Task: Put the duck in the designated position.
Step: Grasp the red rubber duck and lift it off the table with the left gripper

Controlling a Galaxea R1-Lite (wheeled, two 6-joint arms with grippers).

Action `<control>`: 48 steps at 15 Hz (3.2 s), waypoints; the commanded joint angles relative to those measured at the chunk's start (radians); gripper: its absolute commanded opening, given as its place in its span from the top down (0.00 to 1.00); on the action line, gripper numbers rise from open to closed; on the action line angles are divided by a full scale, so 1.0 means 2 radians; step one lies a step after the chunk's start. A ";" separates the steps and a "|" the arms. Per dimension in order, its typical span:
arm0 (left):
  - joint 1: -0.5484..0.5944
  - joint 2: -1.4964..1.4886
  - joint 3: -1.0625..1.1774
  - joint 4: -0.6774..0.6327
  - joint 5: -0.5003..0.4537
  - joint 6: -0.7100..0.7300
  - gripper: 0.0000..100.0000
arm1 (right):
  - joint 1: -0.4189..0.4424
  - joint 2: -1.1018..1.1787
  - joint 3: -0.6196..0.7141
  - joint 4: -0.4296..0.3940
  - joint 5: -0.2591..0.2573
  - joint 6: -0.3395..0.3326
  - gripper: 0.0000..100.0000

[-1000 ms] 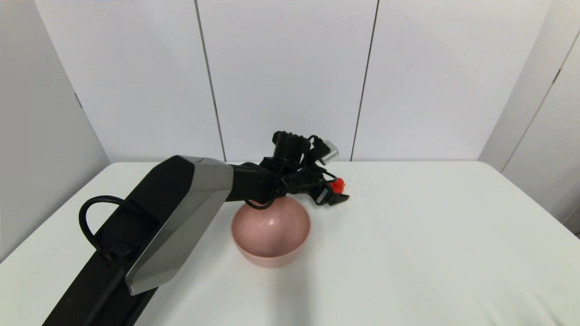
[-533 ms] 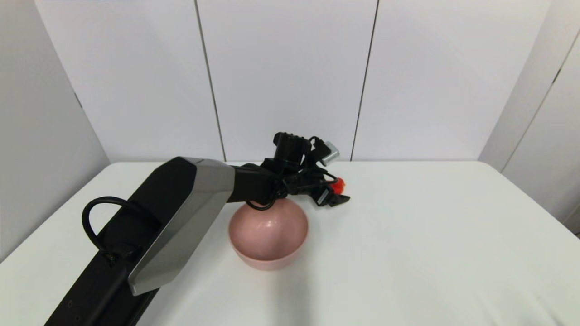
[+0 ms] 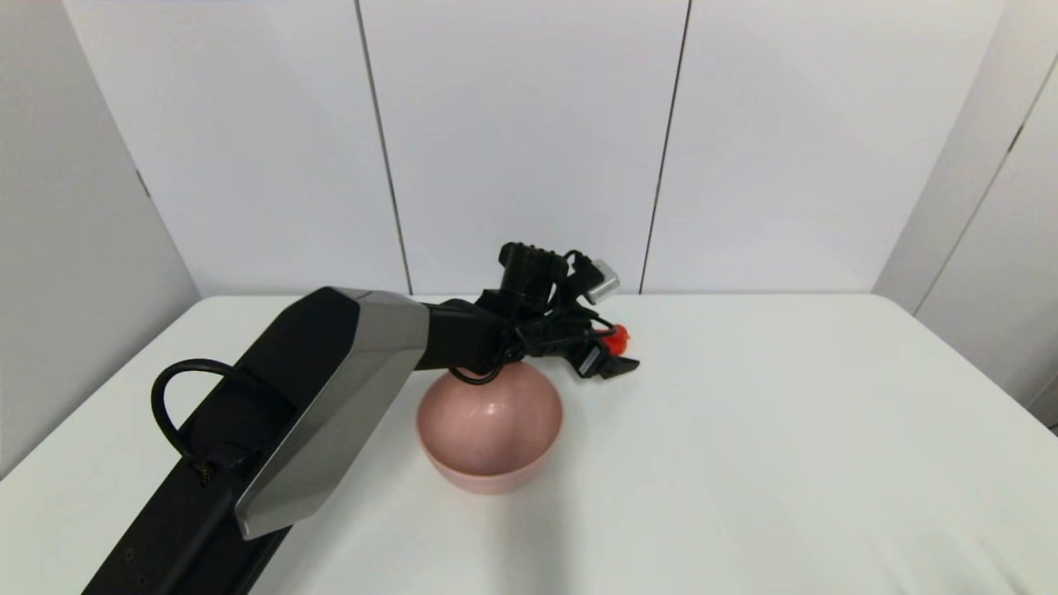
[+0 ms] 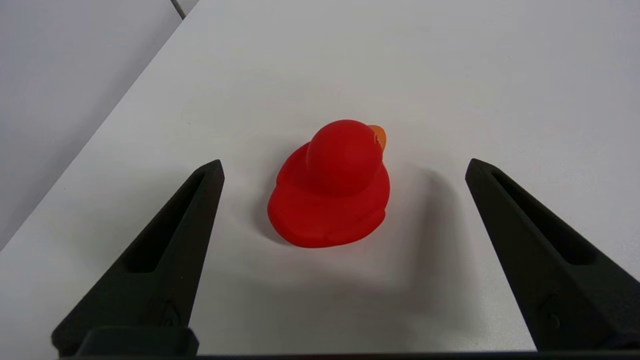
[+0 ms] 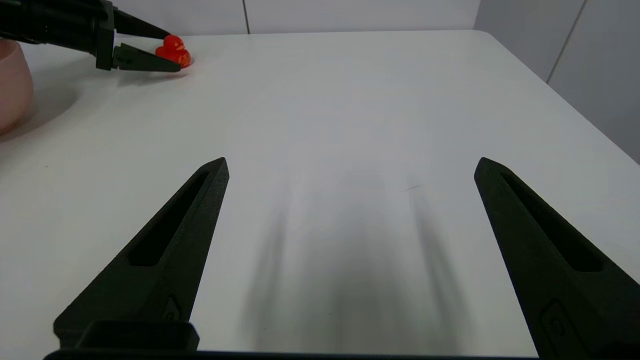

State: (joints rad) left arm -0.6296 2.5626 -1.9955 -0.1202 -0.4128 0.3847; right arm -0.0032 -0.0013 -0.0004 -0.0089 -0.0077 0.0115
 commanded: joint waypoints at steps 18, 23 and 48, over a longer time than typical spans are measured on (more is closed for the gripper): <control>-0.007 -0.002 0.000 0.003 -0.001 -0.057 0.00 | 0.000 0.001 0.000 0.000 0.000 0.000 0.00; -0.006 0.000 0.000 0.003 -0.001 -0.057 0.00 | 0.000 0.001 -0.001 0.000 0.000 0.000 0.00; -0.001 0.002 0.000 0.001 0.000 -0.052 1.00 | 0.000 0.001 0.000 0.000 0.000 0.000 0.00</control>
State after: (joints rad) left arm -0.6317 2.5670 -1.9955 -0.1183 -0.4102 0.2785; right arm -0.0032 -0.0013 -0.0004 -0.0089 -0.0072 0.0119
